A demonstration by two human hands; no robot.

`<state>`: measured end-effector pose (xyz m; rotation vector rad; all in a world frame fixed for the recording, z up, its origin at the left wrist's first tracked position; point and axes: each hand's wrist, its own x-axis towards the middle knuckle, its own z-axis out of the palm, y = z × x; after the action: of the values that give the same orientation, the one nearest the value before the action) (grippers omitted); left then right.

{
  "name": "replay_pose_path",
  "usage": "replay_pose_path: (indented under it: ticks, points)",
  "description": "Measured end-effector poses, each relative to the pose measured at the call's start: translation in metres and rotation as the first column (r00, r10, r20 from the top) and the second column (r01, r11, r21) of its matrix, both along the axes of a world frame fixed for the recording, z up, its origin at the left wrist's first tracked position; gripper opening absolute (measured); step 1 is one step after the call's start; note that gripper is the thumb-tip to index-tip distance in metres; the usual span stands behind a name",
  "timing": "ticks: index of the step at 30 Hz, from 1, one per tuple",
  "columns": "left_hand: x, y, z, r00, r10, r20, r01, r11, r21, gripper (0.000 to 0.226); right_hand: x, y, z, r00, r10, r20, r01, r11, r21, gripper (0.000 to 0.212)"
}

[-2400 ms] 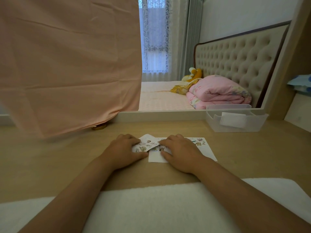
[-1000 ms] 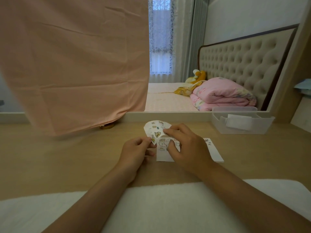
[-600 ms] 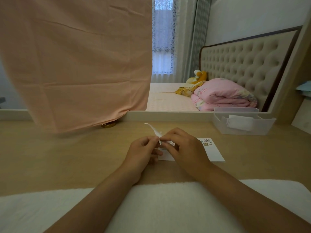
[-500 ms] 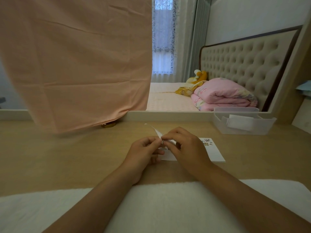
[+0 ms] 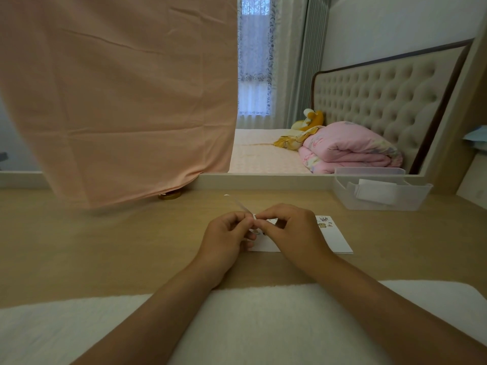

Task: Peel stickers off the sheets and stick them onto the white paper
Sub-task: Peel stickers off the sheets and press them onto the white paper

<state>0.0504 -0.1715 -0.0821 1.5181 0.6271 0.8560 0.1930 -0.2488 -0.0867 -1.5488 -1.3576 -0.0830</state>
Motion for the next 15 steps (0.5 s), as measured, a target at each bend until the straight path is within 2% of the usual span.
replay_pose_path:
  ticks: [6,10,15]
  points:
    - [0.001,0.003,-0.002,1.0,0.02,-0.013,-0.018,0.982,0.187,0.022,-0.002,-0.003,0.01,0.98,0.035,-0.196,-0.052,0.995,-0.085,0.006]
    - [0.003,0.002,-0.002,1.0,0.02,0.011,-0.022,0.98,0.199,0.018,-0.004,-0.005,0.013,0.987,0.001,-0.161,-0.012,0.998,-0.063,0.011]
    - [0.004,0.0,-0.003,0.999,-0.008,0.042,0.002,0.991,0.137,0.015,-0.005,-0.004,0.011,0.995,-0.037,-0.098,0.032,0.998,-0.046,0.01]
